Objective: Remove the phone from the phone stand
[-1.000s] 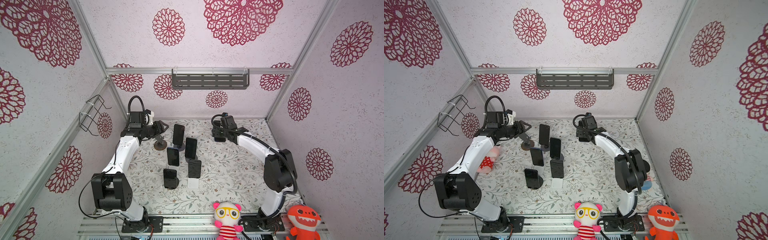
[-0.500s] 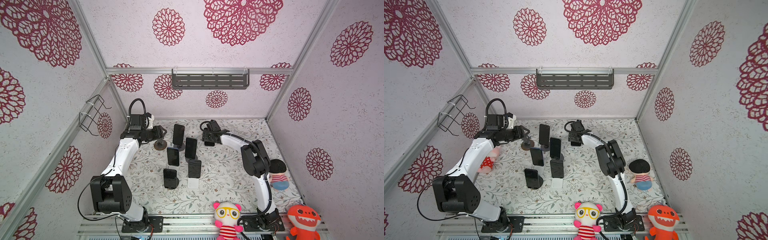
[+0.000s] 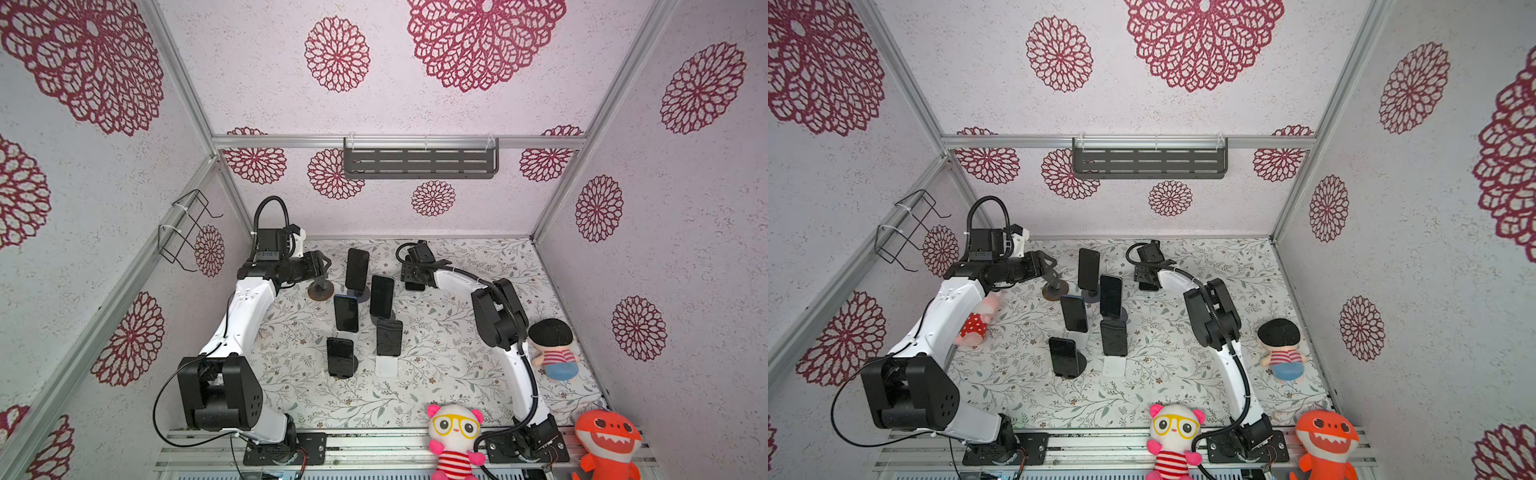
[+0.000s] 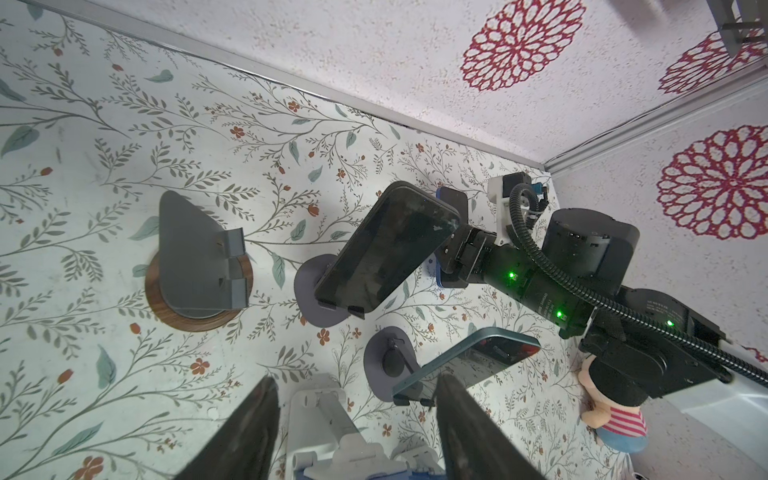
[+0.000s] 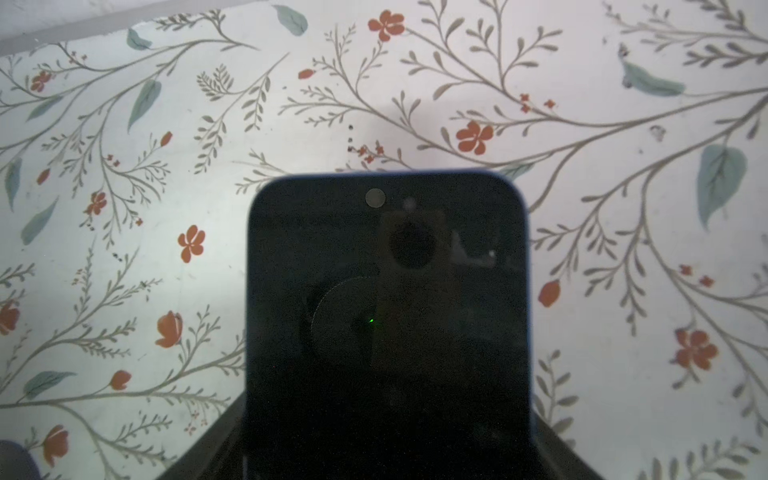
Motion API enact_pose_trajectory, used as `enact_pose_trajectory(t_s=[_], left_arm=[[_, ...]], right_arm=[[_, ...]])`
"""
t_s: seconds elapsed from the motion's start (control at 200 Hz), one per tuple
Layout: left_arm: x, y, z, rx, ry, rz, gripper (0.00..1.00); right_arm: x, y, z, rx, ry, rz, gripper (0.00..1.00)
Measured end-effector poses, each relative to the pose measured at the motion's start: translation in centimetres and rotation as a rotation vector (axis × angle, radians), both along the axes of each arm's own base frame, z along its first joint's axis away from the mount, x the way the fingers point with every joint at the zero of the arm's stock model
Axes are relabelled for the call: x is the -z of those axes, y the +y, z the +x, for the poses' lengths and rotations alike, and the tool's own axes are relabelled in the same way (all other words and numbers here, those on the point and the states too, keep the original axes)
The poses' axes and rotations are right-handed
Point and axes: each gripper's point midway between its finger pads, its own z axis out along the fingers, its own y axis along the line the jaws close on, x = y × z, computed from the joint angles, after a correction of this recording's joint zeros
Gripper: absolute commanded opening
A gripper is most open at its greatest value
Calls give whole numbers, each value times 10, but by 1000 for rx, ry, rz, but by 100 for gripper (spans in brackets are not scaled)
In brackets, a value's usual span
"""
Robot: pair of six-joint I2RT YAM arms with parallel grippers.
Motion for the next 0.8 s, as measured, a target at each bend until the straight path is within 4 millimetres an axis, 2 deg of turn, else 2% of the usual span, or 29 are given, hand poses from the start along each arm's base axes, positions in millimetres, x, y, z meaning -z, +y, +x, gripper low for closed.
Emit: enact_pose_trajectory(t_s=[0.16,0.43,0.801], left_arm=[[0,4,1,-8,0,-1,64],[0,6,1,-12,0,1,64],[2,6,1,-13,1,7,64]], right_arm=[[4,-2,2,9,-2,-11,56],[5,-2,2,15,-7,-20,70],[5,-3,1,20,-7,-23,82]])
